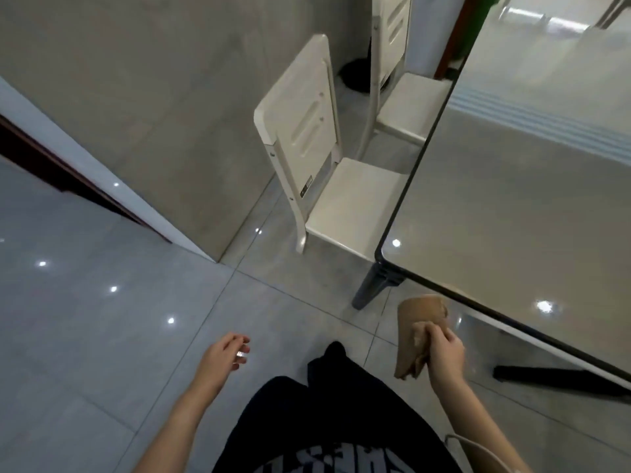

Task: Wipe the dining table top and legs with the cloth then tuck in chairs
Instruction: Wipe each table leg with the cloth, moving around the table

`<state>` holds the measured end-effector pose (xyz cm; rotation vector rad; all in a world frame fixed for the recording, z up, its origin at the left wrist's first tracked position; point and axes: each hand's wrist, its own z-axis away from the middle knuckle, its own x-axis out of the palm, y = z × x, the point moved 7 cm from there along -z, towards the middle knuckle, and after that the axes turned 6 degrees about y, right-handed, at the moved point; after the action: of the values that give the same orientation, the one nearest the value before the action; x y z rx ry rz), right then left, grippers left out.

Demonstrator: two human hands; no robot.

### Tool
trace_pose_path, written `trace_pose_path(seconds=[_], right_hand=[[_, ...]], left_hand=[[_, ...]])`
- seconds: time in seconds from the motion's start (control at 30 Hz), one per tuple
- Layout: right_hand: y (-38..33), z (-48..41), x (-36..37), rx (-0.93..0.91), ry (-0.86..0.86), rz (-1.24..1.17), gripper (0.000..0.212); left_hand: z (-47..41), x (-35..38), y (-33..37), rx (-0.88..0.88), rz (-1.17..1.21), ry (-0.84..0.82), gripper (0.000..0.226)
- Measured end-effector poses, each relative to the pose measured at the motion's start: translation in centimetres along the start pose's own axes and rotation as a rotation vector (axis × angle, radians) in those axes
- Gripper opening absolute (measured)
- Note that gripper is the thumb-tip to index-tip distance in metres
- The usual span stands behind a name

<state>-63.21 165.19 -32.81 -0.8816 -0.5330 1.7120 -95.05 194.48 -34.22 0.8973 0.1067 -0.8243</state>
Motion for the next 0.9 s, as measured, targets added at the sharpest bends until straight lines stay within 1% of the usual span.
trace_pose_path(seconds=[0.13,0.23,0.33,0.4,0.53,0.63,0.73,0.77,0.83,0.9], right_hand=[[-4.8,-1.1,3.6,-0.075,-0.041,-0.02,0.016],[-6.3,-0.9,4.1,-0.075,-0.003,-0.085,0.017],[-5.4,-0.5,3.7,-0.026,0.067,-0.15,0.016],[-4.3,0.5,3.0,0.014,0.164,-0.222,0.015],[-1.4,3.2,1.9,0.086,0.434,-0.421,0.017],[1.2,5.1,2.1,0.121,0.583,-0.569,0.021],[3.0,6.0,2.8,0.156,0.716,-0.742,0.022],[3.3,6.1,3.1,0.17,0.749,-0.791,0.021],[3.8,6.0,3.6,0.183,0.795,-0.864,0.019],[4.2,5.5,4.3,0.18,0.793,-0.93,0.02]], left_hand=[[-4.2,-0.4,5.6,0.041,-0.02,-0.001,0.021],[-7.3,0.7,9.3,0.074,-0.081,-0.071,0.022],[-10.4,3.1,13.2,0.124,-0.182,-0.187,0.02],[-12.1,5.4,15.9,0.18,-0.262,-0.309,0.018],[-15.2,9.9,20.7,0.329,-0.453,-0.531,0.019],[-17.1,12.8,22.6,0.419,-0.597,-0.673,0.022],[-18.1,15.4,23.4,0.484,-0.685,-0.814,0.02],[-18.2,16.2,23.5,0.51,-0.713,-0.851,0.017],[-17.9,17.5,23.3,0.562,-0.759,-0.899,0.019],[-18.0,18.9,22.4,0.577,-0.762,-0.917,0.015]])
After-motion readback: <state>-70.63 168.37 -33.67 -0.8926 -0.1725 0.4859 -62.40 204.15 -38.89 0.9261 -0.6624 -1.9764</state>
